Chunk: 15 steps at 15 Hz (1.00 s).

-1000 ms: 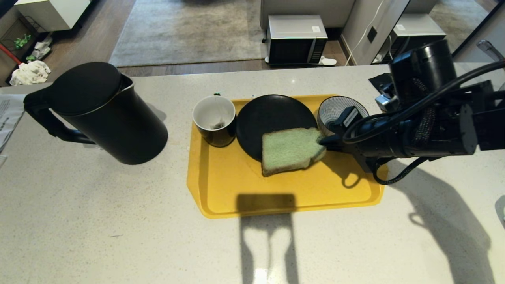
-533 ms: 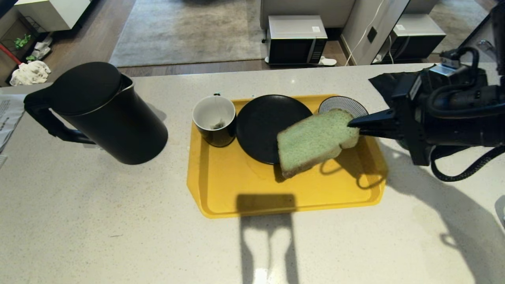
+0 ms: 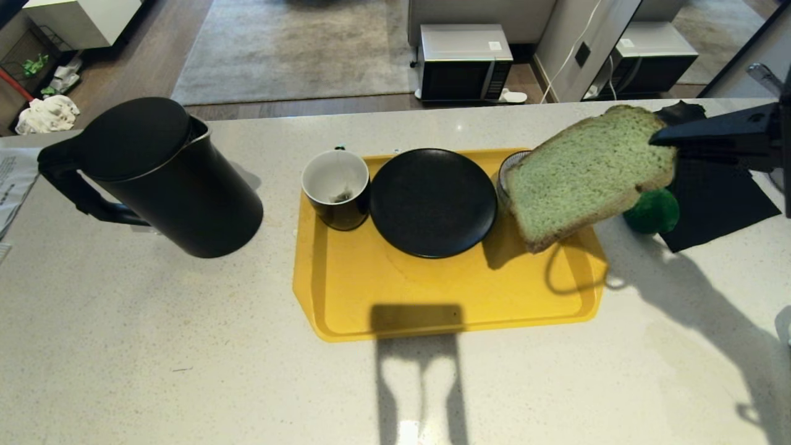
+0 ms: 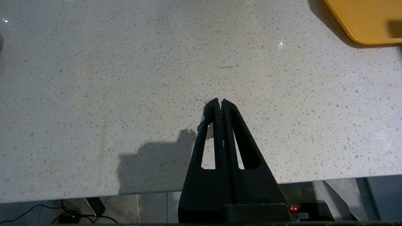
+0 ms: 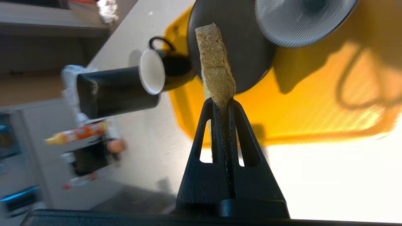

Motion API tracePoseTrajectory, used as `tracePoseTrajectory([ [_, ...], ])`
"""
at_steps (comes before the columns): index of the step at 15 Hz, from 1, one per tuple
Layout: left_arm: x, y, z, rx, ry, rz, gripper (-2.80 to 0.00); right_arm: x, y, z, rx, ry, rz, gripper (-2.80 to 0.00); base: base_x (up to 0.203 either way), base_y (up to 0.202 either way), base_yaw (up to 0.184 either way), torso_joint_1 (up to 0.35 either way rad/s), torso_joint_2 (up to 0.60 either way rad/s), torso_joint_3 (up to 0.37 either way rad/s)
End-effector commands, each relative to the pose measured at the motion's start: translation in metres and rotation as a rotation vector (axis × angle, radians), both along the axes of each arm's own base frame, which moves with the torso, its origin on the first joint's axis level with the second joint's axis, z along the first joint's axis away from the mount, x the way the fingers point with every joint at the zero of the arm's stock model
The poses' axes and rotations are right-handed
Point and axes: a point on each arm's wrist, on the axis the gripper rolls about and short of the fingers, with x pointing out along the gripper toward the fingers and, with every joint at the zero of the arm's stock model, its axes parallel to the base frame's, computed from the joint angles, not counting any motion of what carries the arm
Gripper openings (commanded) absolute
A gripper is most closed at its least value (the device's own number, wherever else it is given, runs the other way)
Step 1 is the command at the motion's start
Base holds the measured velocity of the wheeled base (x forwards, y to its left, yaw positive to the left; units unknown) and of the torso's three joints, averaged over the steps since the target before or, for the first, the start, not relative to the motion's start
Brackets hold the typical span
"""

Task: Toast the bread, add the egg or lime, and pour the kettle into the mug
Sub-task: Put the bread slices in the toaster

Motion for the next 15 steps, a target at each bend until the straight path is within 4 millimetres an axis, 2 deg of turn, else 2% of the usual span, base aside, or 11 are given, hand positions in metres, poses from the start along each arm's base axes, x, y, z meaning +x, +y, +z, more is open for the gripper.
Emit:
tracePoseTrajectory([
  [1, 0.001, 0.000, -0.004, 0.000, 0.014, 0.000, -2.80, -0.015, -0.012, 0.008, -0.074, -0.095, -0.027, -2.80, 0.000, 0.000, 0.000, 0.000, 0.00, 0.000],
  [4, 0.001, 0.000, -0.004, 0.000, 0.014, -0.001, -2.80, -0.037, -0.029, 0.015, -0.166, -0.204, -0.045, -2.80, 0.000, 0.000, 0.000, 0.000, 0.00, 0.000],
  [7, 0.001, 0.000, -0.004, 0.000, 0.014, 0.000, -2.80, -0.062, -0.041, 0.022, -0.176, -0.275, -0.049, -2.80, 0.000, 0.000, 0.000, 0.000, 0.00, 0.000],
  [10, 0.001, 0.000, -0.004, 0.000, 0.014, 0.000, -2.80, -0.084, -0.050, 0.019, -0.224, -0.283, -0.039, -2.80, 0.000, 0.000, 0.000, 0.000, 0.00, 0.000],
  [15, 0.001, 0.000, -0.004, 0.000, 0.014, 0.000, -2.80, -0.103, -0.060, 0.021, -0.326, -0.363, -0.057, -2.80, 0.000, 0.000, 0.000, 0.000, 0.00, 0.000],
])
